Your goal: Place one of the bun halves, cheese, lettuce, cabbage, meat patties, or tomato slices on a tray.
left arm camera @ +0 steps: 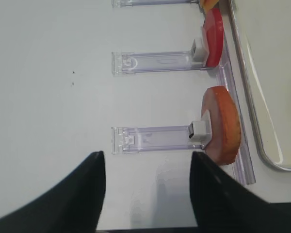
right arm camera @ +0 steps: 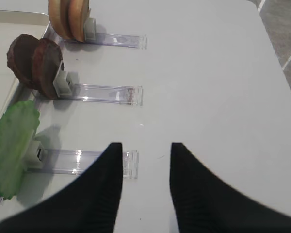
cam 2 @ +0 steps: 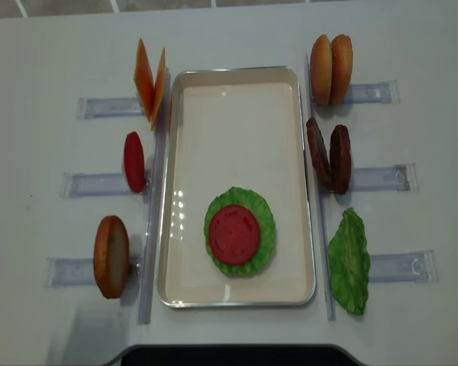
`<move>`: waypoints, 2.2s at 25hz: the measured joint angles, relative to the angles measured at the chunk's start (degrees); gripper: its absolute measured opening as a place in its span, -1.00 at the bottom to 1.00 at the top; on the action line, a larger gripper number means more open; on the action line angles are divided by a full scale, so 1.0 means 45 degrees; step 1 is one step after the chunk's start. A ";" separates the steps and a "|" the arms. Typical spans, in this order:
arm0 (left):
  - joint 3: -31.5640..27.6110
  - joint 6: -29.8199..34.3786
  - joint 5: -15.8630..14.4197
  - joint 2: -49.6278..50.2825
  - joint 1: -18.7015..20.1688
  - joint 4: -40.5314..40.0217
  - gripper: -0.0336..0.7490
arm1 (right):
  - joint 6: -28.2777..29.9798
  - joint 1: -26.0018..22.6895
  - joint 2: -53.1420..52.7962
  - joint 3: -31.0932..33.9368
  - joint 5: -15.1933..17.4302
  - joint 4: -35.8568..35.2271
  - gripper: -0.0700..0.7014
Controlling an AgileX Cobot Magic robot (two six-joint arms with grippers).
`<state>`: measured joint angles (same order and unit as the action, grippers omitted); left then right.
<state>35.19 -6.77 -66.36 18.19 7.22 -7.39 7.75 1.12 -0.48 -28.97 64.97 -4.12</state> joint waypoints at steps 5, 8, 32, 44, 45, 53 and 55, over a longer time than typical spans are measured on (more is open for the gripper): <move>-0.1157 0.0000 0.0513 -0.2038 0.0000 0.0000 0.13 | -0.0010 0.0000 0.0000 0.0000 0.0000 0.0000 -0.21; -0.1512 0.0000 0.0788 -0.3092 0.0000 0.0011 0.13 | -0.0041 0.0000 0.0000 0.0000 0.0000 0.0000 -0.21; -0.1745 0.0004 0.0630 -0.4235 0.0000 0.0062 0.13 | -0.0100 0.0000 0.0000 0.0000 0.0000 0.0000 -0.21; -0.1745 0.0004 0.0630 -0.4235 0.0000 -0.0108 0.13 | -0.0100 0.0000 0.0000 0.0000 0.0000 0.0000 -0.21; -0.1745 0.0004 0.0630 -0.4235 0.0000 -0.0140 0.13 | -0.0100 0.0000 0.0000 0.0000 0.0000 0.0000 -0.21; -0.1745 0.0004 0.0630 -0.4235 0.0000 -0.0273 0.13 | -0.0100 0.0000 0.0000 0.0000 0.0000 0.0000 -0.21; -0.1745 0.0004 0.0626 -0.4235 0.0000 -0.0278 0.13 | -0.0100 0.0000 0.0000 0.0000 0.0000 0.0000 -0.21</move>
<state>27.34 -6.75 -63.54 -0.87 7.22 -8.65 7.29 1.12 -0.48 -28.97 64.97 -4.12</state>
